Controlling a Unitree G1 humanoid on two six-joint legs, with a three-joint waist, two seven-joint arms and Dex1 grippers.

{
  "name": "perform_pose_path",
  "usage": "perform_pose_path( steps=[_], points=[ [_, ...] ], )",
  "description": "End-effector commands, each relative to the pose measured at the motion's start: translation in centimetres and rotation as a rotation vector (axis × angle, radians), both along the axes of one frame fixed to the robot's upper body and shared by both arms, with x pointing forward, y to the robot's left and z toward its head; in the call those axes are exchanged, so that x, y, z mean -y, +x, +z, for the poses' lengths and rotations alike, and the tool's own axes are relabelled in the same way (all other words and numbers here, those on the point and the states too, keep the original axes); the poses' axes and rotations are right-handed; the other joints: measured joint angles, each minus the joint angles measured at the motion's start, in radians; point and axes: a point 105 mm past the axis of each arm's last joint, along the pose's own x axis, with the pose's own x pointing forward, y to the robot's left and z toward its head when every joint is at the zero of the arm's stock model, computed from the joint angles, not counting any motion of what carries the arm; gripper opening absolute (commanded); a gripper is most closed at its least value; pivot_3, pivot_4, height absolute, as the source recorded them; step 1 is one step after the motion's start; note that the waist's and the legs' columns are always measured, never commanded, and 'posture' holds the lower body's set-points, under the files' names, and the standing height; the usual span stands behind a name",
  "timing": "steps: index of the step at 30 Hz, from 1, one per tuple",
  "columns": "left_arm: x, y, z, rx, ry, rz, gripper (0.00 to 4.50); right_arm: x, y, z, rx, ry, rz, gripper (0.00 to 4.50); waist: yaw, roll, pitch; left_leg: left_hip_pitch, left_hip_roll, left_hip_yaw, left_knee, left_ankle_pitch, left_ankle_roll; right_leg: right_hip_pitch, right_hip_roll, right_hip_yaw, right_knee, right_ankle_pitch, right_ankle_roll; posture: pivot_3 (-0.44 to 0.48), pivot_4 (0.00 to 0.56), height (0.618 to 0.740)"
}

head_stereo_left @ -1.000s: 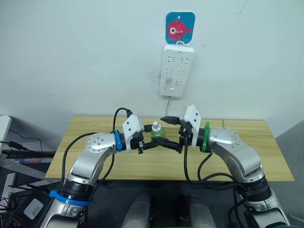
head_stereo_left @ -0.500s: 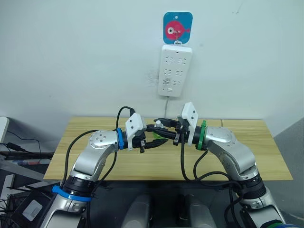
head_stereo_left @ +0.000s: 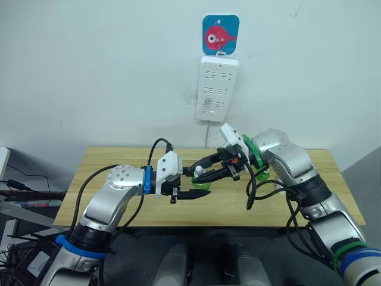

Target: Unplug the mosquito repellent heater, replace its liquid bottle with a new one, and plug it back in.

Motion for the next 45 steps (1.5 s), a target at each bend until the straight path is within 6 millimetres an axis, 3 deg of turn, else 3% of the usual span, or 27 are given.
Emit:
perform_pose_path(
  steps=[1,7,11,18,24,31,39,41,45],
  points=[
    [-0.2,0.0,0.5,0.021,-0.010,0.003,2.25,1.3,0.7,1.0,0.043,0.010,-0.020,2.42,0.003,0.000,0.000,0.000,0.000,0.000,0.000,0.000,0.000,0.000,0.000,0.000,0.000,0.000,0.000,0.075,0.144,0.740],
    [-1.0,0.8,0.5,0.022,-0.023,0.050,2.25,4.8,0.6,0.3,0.085,-0.032,-0.157,4.45,0.004,0.000,0.000,0.000,0.000,-0.001,0.000,-0.001,0.001,0.000,-0.001,0.000,-0.001,0.000,0.000,0.043,0.149,0.740],
    [-1.4,1.5,0.8,0.016,-0.045,0.095,2.25,4.2,0.4,0.8,0.135,0.051,-0.282,4.45,-0.006,0.000,0.000,0.000,0.001,0.000,0.000,0.000,0.000,-0.001,0.000,0.001,0.000,0.000,-0.001,0.024,0.151,0.740],
    [-2.1,2.7,1.4,0.020,-0.049,0.126,2.25,-0.1,-0.1,1.3,0.177,0.194,-0.407,4.45,-0.015,0.000,0.000,0.000,0.001,0.000,0.000,0.000,-0.001,-0.002,0.000,0.001,0.000,0.000,-0.001,0.003,0.138,0.740],
    [-1.5,2.7,1.3,0.031,-0.043,0.100,2.25,-2.0,1.2,1.4,0.191,0.242,-0.482,4.45,-0.016,-0.001,-0.001,0.000,0.000,0.001,0.000,0.000,-0.002,-0.001,0.000,0.002,0.000,0.000,-0.001,-0.003,0.125,0.740],
    [-1.6,2.3,1.1,0.028,-0.036,0.093,2.25,-0.7,2.8,1.2,0.240,0.227,-0.609,4.45,-0.024,-0.001,-0.002,0.000,0.001,0.002,0.000,0.000,-0.003,-0.002,0.001,0.002,0.001,0.000,-0.001,0.003,0.120,0.740],
    [-2.3,2.5,0.8,0.037,-0.023,0.117,2.25,4.1,0.5,1.8,0.197,0.120,-0.507,4.45,-0.024,-0.002,-0.002,0.000,0.001,0.002,0.000,0.000,-0.001,-0.001,0.000,0.003,0.000,0.000,-0.001,0.009,0.118,0.740],
    [-2.3,2.4,0.9,0.039,-0.025,0.118,2.25,4.0,0.0,1.9,0.160,0.118,-0.481,4.45,-0.026,-0.002,-0.002,0.000,0.001,0.002,0.000,-0.001,0.000,-0.001,0.001,0.003,0.000,0.000,-0.001,0.016,0.118,0.740],
    [-2.2,2.4,1.0,0.042,-0.025,0.115,2.25,1.1,-0.1,2.1,0.137,0.174,-0.460,4.45,-0.030,-0.002,-0.004,0.000,0.002,0.002,-0.001,-0.002,0.001,-0.002,0.001,0.002,0.001,0.000,-0.002,0.023,0.118,0.740]
  ],
)
